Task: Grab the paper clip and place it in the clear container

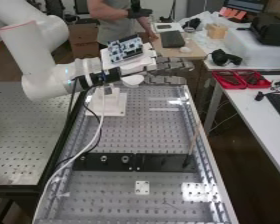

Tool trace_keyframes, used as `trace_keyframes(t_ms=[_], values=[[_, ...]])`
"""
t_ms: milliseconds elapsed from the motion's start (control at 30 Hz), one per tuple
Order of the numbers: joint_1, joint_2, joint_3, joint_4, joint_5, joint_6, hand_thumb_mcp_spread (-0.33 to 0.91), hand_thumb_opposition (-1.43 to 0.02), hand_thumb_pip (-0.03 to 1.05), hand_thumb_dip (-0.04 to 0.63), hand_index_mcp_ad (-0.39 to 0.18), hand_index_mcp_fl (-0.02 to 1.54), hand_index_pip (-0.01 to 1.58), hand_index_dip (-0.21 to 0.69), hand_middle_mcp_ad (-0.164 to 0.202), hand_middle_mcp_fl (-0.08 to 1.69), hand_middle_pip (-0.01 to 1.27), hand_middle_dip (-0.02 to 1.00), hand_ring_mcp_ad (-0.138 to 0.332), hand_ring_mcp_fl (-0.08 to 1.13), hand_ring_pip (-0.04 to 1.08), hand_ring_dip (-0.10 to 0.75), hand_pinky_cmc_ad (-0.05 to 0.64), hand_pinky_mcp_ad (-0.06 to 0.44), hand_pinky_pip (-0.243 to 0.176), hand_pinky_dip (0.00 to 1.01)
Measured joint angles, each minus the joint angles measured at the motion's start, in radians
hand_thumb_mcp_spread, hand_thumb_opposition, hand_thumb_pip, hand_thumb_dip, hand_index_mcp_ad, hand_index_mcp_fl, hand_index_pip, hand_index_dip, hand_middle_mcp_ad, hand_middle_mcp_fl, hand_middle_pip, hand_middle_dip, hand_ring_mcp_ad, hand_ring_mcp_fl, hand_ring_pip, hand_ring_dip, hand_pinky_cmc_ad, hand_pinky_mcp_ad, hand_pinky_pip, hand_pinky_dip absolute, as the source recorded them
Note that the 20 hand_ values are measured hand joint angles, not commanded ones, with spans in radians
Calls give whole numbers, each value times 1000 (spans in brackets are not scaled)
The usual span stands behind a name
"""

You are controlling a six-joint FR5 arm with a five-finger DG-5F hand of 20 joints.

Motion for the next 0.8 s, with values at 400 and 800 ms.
trace_keyframes(t_ms=[400,800], values=[[147,-102,87,-69,83,-20,520,-1012,658,298,-168,623,1358,93,61,175,138,188,82,2,105,73,295,213,-26,188],[221,-208,196,-125,230,-94,524,-1012,658,298,-168,623,1358,93,61,175,138,188,80,2,112,79,295,216,-26,188]])
